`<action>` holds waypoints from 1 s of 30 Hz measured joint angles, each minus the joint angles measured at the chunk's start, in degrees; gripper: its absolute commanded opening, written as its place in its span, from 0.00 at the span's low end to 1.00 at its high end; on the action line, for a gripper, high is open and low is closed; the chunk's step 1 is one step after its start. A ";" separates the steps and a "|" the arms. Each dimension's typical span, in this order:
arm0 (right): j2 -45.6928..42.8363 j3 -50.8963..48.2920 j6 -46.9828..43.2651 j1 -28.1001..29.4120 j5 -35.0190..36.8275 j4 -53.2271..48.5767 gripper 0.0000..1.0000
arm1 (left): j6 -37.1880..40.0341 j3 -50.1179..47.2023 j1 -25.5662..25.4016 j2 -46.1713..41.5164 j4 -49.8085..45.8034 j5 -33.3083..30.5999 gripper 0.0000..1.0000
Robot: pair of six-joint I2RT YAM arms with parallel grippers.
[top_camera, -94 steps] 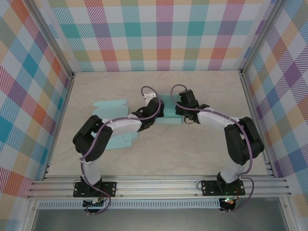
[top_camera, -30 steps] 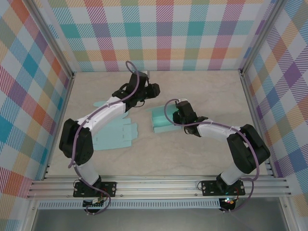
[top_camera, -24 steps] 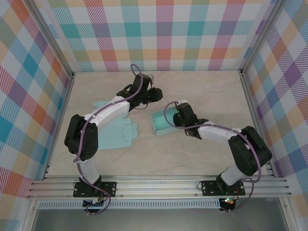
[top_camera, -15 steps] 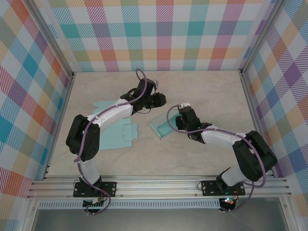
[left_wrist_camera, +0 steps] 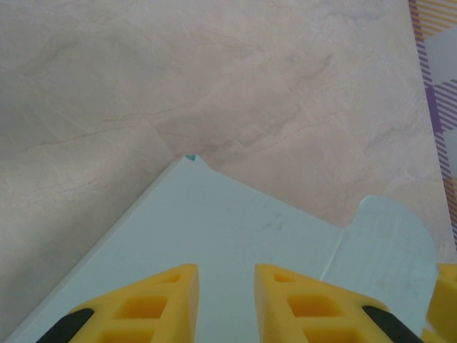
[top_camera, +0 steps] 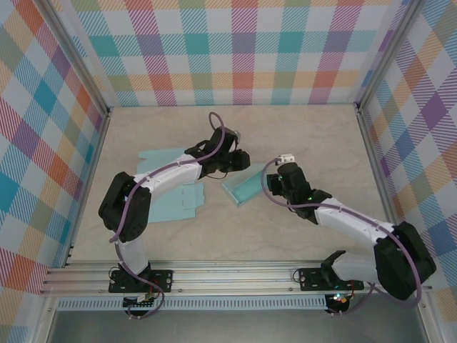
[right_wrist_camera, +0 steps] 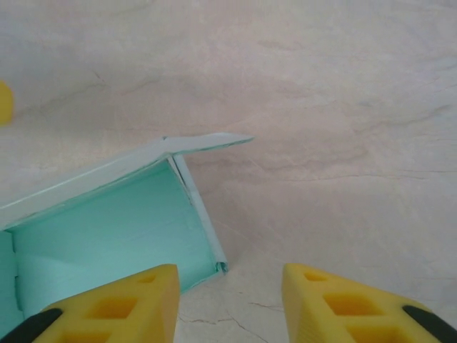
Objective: Fold the paper box
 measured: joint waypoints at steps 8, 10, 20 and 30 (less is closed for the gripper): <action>-8.85 0.98 5.79 0.00 5.20 -13.25 0.65 | 0.22 -1.25 -0.98 0.00 0.00 0.57 0.24; -9.18 2.16 7.19 -0.02 5.95 -16.28 0.71 | 0.48 -1.31 -1.29 0.00 0.02 0.59 0.23; -9.16 9.07 12.68 -0.02 7.85 -25.35 1.00 | 3.30 -4.52 -1.92 1.27 1.40 0.57 0.20; -9.40 12.15 15.04 -0.02 8.04 -28.35 1.00 | 5.77 -5.31 -3.32 4.22 2.86 -0.15 0.20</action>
